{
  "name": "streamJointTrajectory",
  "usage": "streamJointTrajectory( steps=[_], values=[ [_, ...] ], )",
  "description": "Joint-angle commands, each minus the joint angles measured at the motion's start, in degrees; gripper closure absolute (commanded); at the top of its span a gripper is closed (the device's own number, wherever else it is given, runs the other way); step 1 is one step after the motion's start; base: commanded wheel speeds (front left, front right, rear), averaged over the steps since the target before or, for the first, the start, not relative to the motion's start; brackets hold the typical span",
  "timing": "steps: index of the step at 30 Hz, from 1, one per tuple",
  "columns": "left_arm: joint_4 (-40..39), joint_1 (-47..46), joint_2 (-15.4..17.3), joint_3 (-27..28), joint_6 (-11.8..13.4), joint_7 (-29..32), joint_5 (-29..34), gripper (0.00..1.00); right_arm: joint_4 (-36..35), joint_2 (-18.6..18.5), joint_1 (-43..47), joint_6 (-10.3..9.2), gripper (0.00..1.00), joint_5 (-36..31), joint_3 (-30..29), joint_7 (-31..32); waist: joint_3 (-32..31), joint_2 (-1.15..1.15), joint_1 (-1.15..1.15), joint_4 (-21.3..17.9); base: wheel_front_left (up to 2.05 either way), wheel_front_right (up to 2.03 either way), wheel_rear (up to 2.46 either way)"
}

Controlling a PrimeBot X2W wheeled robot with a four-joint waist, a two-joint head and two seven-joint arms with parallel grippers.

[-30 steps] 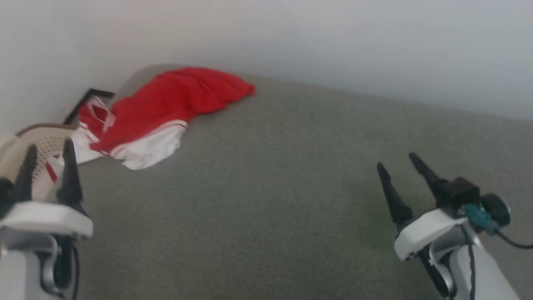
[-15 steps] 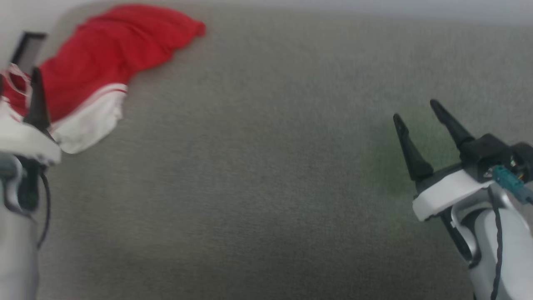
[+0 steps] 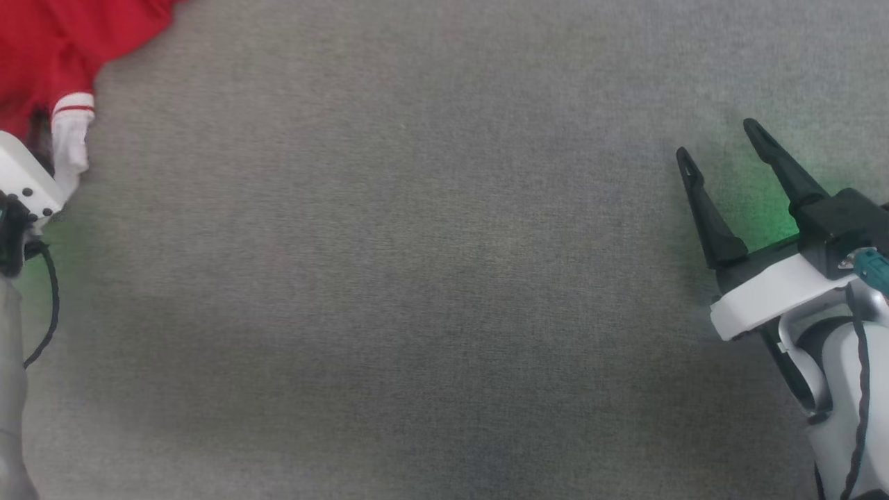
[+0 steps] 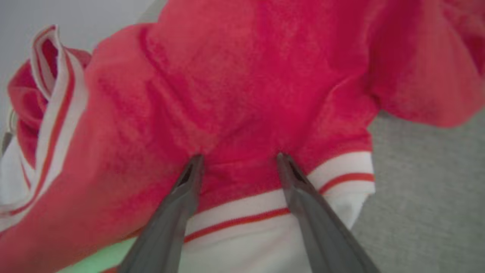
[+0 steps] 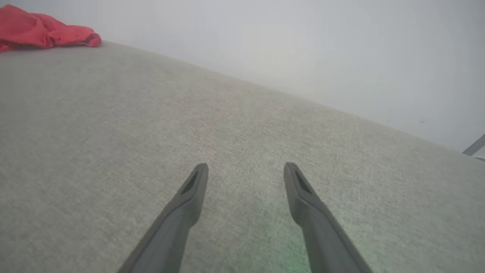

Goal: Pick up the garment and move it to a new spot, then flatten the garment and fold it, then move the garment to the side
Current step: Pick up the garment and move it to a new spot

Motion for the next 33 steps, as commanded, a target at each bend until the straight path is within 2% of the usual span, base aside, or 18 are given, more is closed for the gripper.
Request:
streamJointTrajectory(
  steps=[1,9,10,11,12,19,26,33],
  values=[
    [2.7,-1.4,-0.2,-0.7,-0.2,1.9,-0.2,0.0,-0.7,-0.1,-0.6,0.0,0.0,-0.4,0.0,0.3,1.1,0.0,0.0,-0.6,0.0,0.0,0.0],
    [12.2,-3.6,-2.4,-2.0,-1.0,7.9,-1.3,0.0,-2.0,-0.6,-0.6,0.0,0.0,-0.3,-0.4,1.3,1.7,0.0,0.0,-0.6,0.0,0.0,0.0],
    [12.9,-3.9,-2.6,-2.1,-1.0,8.0,-1.2,0.15,-2.0,-0.6,-0.6,0.0,0.0,-0.3,-0.4,1.3,1.6,0.0,0.0,-0.6,0.0,0.0,0.0],
    [13.3,-4.2,-2.7,-2.0,-1.0,7.5,-1.4,0.82,-2.0,-0.7,-0.7,0.0,0.0,-0.2,-0.4,1.4,1.6,0.0,0.0,-0.5,0.0,0.0,0.0],
    [13.5,-4.6,-2.5,-1.9,-0.9,6.6,-1.3,1.0,-2.0,-0.7,-0.7,0.0,0.0,-0.3,-0.4,1.5,1.5,0.0,0.0,-0.4,0.0,0.0,0.0],
    [11.5,-8.8,0.4,-3.2,-1.3,-1.7,0.3,1.0,-1.2,-0.3,0.4,0.0,0.0,-0.6,-1.1,0.8,-1.0,0.0,0.0,0.7,0.0,0.0,0.0],
    [9.3,-11.3,3.5,-5.7,-3.1,-10.0,2.5,1.0,1.5,1.3,1.9,0.0,0.0,-0.9,-1.6,-1.4,-6.7,0.0,0.0,2.1,0.0,0.0,0.0],
    [6.0,-15.0,5.5,-9.5,-4.1,-13.4,4.2,1.0,4.3,3.3,3.3,0.0,0.0,-0.7,-1.9,-3.4,-12.7,0.0,0.0,3.2,0.0,0.0,0.0]
  ],
)
